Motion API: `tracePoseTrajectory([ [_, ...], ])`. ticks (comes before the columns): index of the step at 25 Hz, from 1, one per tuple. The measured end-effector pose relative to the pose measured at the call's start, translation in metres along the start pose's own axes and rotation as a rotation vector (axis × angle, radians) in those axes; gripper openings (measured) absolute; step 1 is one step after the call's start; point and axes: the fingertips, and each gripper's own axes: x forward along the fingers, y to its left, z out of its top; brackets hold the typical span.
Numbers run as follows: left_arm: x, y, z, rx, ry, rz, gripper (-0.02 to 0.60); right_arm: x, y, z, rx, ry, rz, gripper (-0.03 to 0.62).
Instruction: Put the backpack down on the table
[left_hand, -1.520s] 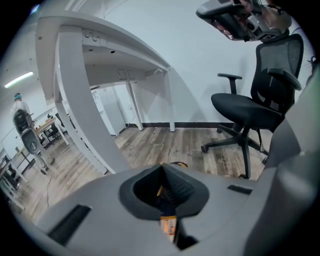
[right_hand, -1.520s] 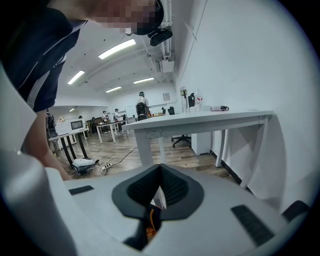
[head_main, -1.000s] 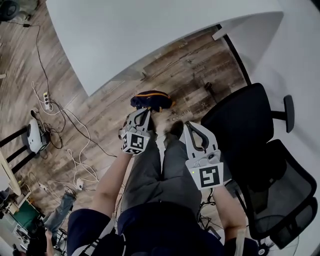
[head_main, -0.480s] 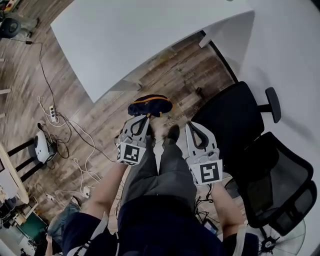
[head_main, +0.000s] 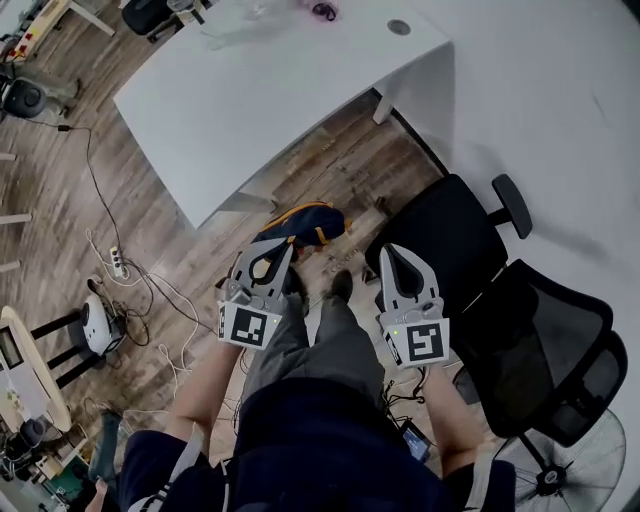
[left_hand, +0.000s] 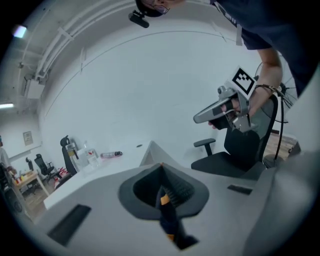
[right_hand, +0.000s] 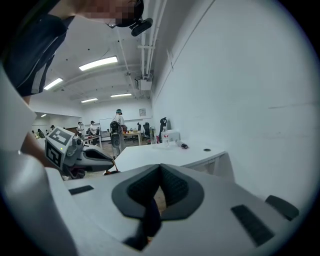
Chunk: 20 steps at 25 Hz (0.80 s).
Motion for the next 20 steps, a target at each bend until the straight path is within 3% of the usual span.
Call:
tracePoseTrajectory([
  [6, -0.006, 0.01, 0.08, 0.077, -0.073, -0.019, 0.005, -0.025, -0.029, 0.031, 0.01, -0.041, -0.052, 0.002],
  [11, -0.004, 0.023, 0.156, 0.193, -0.117, -0.053, 0.005, -0.046, -0.054, 0.061, 0.008, -0.093, -0.08, 0.002],
  [20, 0.027, 0.053, 0.26, 0.277, -0.242, -0.045, 0.006, -0.067, -0.103, 0.103, -0.04, -0.172, -0.135, 0.002],
])
